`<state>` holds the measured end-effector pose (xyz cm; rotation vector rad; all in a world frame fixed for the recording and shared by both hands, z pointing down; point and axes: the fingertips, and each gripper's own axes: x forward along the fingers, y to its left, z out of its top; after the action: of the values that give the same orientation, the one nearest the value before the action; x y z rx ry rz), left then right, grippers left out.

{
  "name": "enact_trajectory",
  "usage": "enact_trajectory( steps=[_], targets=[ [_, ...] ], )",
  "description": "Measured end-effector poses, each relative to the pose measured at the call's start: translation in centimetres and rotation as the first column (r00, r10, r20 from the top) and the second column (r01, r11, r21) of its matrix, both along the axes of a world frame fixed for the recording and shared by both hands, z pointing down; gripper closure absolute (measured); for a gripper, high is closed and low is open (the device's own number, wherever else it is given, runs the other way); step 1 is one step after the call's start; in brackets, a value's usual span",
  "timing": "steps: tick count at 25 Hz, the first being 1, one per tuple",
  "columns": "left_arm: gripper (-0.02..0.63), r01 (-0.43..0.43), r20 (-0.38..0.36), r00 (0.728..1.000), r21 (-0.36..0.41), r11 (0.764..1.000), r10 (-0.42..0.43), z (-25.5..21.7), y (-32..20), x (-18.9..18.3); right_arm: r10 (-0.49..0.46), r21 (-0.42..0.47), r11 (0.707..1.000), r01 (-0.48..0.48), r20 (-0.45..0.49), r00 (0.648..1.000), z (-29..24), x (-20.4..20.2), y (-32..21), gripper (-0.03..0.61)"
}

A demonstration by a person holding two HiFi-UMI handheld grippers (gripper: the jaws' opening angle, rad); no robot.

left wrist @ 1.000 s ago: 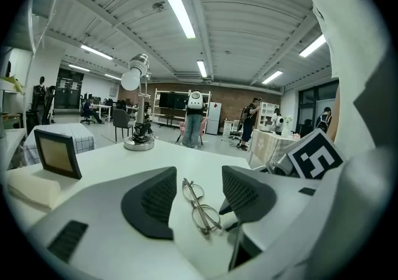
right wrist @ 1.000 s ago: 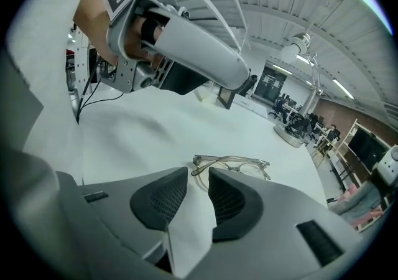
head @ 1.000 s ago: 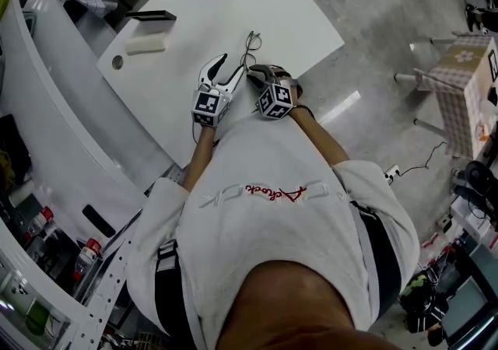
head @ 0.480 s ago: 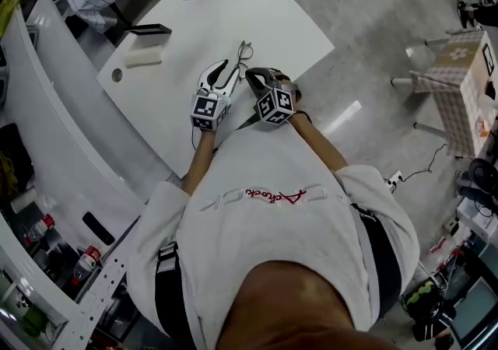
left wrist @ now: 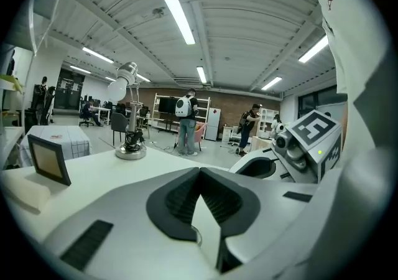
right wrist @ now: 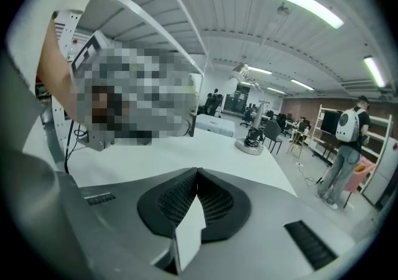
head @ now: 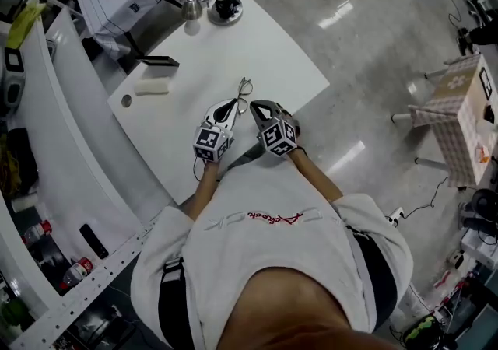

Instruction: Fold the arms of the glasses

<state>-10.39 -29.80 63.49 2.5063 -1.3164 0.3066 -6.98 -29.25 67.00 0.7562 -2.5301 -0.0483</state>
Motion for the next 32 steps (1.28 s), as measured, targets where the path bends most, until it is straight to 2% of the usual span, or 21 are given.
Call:
enact_trajectory(
  steps=[2,4,7,10,12,14,22,27,32],
  targets=[
    [0.588,0.023,-0.008,1.000,0.005,1.000,-0.023,-0.2,-0.1,0.1,0.043,-0.039,0.998,-0.040,0.091,0.995,-1.3,0.5,-0.7,0.554],
    [0.588,0.042,-0.008,0.999,0.012,0.999,-0.042,-0.6,0.0,0.1,0.081,-0.098,0.993,-0.062,0.209,0.975,-2.9,0.9,-1.1,0.554],
    [0.588,0.063,-0.008,0.998,0.032,0.998,-0.062,-1.5,0.2,0.2,0.116,-0.177,0.983,-0.049,0.390,0.913,-6.1,1.6,-1.3,0.555],
    [0.588,0.080,-0.030,0.996,0.052,0.995,-0.079,-2.4,0.2,0.5,0.129,-0.214,0.977,-0.013,0.534,0.835,-8.6,2.6,-1.7,0.555],
    [0.588,0.084,-0.035,0.996,0.056,0.995,-0.082,-2.7,0.6,0.6,0.144,-0.231,0.973,-0.002,0.599,0.788,-9.8,3.2,-1.6,0.555],
    [0.588,0.085,-0.042,0.996,0.060,0.995,-0.082,-2.9,1.1,0.8,0.150,-0.232,0.973,0.000,0.628,0.763,-10.6,3.8,-1.3,0.555],
    [0.588,0.088,-0.047,0.995,0.130,0.988,-0.083,-5.1,3.0,0.2,0.115,-0.178,0.984,-0.011,0.591,0.798,-11.1,3.8,0.6,0.555],
    [0.588,0.106,-0.056,0.994,0.162,0.981,-0.099,-6.3,6.4,-1.7,0.090,-0.143,0.990,-0.010,0.569,0.817,-11.9,2.4,3.8,0.555],
    [0.588,0.110,-0.072,0.993,0.176,0.978,-0.098,-6.5,10.8,-2.5,0.103,-0.130,0.991,-0.037,0.544,0.833,-11.8,1.8,7.9,0.555]
  ],
)
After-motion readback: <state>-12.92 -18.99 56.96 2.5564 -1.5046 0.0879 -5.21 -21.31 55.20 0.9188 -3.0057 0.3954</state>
